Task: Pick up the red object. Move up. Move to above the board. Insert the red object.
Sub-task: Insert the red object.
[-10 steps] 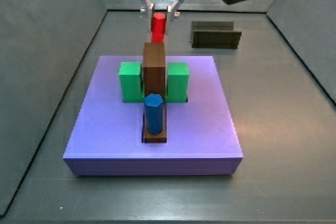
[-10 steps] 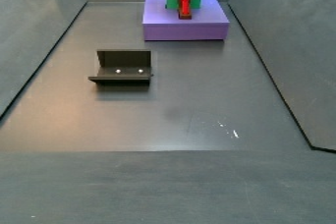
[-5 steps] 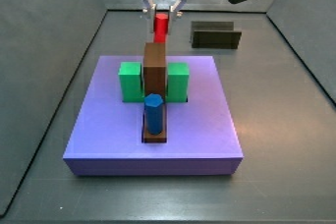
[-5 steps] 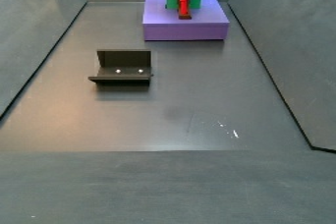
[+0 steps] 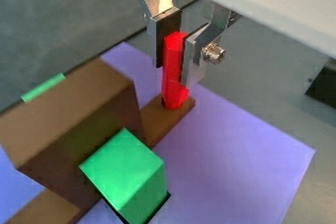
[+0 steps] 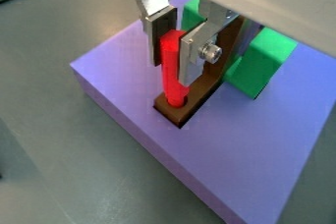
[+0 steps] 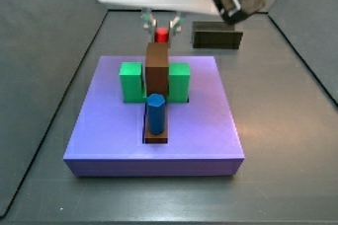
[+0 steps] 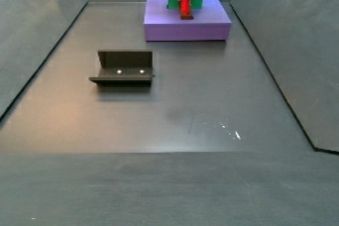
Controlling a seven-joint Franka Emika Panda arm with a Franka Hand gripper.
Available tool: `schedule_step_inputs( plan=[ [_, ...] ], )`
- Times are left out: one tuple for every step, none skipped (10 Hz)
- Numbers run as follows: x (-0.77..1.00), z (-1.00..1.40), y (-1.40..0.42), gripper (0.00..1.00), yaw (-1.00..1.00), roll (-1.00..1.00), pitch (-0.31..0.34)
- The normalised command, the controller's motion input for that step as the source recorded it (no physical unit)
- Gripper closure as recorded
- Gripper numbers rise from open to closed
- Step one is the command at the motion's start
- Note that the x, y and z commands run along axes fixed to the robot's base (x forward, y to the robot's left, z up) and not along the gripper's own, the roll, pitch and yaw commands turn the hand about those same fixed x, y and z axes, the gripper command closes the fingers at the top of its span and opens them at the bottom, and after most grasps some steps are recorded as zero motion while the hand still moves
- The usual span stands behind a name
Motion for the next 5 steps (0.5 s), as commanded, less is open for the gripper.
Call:
schedule_step_inputs(
  plan=[
    [0.00,-0.49,0.02,1.00,0.07,0.00,-0.156],
    [0.00,-0.52,0.01,1.00,0.07,0.00,-0.193],
    [0.00,-0.37,0.00,1.00,0.05,0.00,-0.146],
    [0.00,0.00,0.00,1.00,0.00,0.00,0.010],
    [0.00,0.00,0.00,1.00,0.00,0.00,0.000]
  ],
)
